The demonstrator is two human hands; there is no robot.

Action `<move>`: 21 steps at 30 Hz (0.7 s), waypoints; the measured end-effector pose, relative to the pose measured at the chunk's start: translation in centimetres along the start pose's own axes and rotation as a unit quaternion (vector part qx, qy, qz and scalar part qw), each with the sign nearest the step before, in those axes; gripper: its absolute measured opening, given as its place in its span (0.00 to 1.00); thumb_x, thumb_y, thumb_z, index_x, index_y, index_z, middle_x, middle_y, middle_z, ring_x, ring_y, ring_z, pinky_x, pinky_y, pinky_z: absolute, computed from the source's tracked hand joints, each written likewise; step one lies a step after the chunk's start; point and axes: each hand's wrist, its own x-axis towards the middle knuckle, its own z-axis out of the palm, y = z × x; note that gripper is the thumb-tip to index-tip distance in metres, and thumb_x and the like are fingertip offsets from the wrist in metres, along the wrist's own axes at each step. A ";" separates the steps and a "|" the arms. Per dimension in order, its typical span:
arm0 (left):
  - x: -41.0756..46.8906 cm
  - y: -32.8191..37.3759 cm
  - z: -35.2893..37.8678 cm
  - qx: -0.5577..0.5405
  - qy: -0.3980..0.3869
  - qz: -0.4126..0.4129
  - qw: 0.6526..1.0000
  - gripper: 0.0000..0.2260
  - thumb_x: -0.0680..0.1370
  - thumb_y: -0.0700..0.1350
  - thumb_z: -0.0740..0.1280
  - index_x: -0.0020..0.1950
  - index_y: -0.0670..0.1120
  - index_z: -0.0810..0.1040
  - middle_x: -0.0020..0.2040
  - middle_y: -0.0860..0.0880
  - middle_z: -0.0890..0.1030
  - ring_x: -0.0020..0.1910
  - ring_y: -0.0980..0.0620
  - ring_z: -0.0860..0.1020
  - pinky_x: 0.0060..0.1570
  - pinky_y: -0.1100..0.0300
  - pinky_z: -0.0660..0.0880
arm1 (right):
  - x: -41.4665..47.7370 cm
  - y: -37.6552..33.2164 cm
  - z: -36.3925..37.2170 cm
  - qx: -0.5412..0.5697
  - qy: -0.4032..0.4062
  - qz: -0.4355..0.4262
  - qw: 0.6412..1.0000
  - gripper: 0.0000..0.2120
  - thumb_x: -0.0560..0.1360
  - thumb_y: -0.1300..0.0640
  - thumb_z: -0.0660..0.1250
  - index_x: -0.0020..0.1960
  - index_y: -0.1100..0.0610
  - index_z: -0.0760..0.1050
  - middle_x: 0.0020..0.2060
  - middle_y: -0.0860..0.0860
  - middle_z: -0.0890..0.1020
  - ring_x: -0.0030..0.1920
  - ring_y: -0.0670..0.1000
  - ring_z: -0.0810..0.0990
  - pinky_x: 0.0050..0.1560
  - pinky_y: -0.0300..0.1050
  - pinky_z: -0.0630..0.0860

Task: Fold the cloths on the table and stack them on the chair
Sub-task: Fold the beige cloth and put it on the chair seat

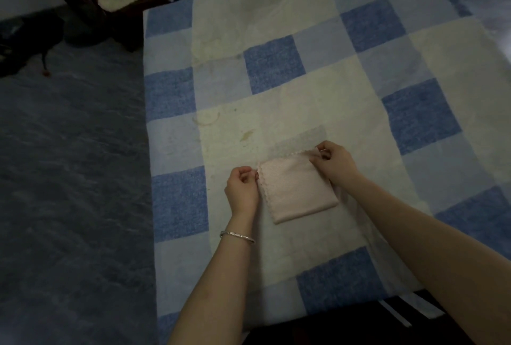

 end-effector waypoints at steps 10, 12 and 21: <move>0.1 0.0 0.8 0.010 -0.205 0.055 0.977 0.40 0.56 0.55 0.78 0.66 0.54 0.68 0.63 0.55 0.73 0.67 0.56 0.70 0.70 0.57 0.64 | -0.7 -1.1 -1.0 0.317 -0.155 0.090 0.931 0.07 0.54 0.69 0.60 0.31 0.61 0.68 0.18 0.47 0.70 0.20 0.42 0.68 0.21 0.31 0.63; 0.4 -0.6 0.8 -0.009 -0.234 0.023 0.972 0.27 0.55 0.55 0.78 0.52 0.59 0.77 0.53 0.57 0.81 0.56 0.56 0.78 0.62 0.55 0.72 | -0.6 -1.0 -1.1 0.326 -0.162 0.099 0.926 0.09 0.52 0.68 0.59 0.32 0.60 0.68 0.19 0.48 0.71 0.21 0.44 0.69 0.22 0.31 0.63; -0.4 -0.4 -1.1 -0.005 -0.316 0.014 0.949 0.14 0.70 0.33 0.72 0.31 0.46 0.71 0.20 0.57 0.72 0.22 0.64 0.67 0.24 0.72 0.64 | -0.6 -0.2 -1.4 0.216 -0.164 0.074 0.960 0.07 0.59 0.68 0.63 0.29 0.58 0.68 0.17 0.43 0.66 0.20 0.40 0.63 0.21 0.33 0.57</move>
